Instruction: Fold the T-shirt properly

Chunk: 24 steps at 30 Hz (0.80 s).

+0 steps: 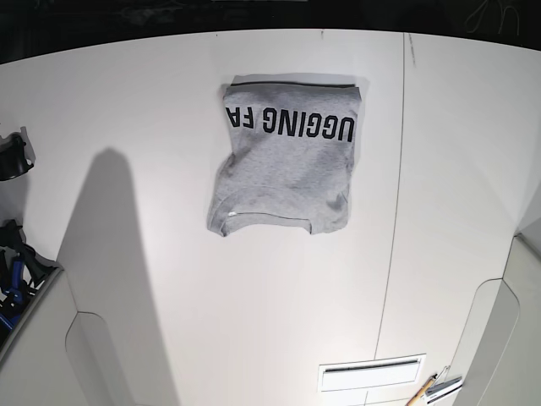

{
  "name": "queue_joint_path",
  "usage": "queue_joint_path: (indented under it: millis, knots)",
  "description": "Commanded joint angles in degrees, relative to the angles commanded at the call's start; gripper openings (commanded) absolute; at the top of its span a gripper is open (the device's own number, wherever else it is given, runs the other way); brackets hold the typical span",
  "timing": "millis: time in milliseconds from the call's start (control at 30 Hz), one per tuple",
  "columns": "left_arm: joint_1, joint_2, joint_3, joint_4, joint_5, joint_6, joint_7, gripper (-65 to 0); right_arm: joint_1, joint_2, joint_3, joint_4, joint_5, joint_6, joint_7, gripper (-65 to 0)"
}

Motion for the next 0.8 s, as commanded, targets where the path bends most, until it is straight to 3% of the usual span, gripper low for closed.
queue_joint_path:
  millis: [367, 467, 733, 800]
  knots:
    - [-0.02, 0.0, 0.0, -0.02, 0.02, 0.0, -0.02, -65.0, 0.0, -0.02, 0.0, 0.0, -0.04, 0.0, 0.24, -65.0]
    - [-1.18, 0.33, 0.0, -1.01, 0.02, 0.02, 0.02, -65.0, 0.02, -0.37, 0.0, 0.0, -2.89, 0.0, 2.16, -65.0]
    - [-12.76, 5.77, 0.37, -15.13, -0.52, 0.42, 3.69, -65.0, 3.13, -5.97, -0.74, -7.1, -8.68, 0.0, 2.56, -65.0]
    - [-16.09, 5.99, 1.79, -17.55, -1.16, 4.59, 3.72, -65.0, 5.55, -7.87, -1.9, -12.13, -11.1, 0.0, 2.56, -65.0]
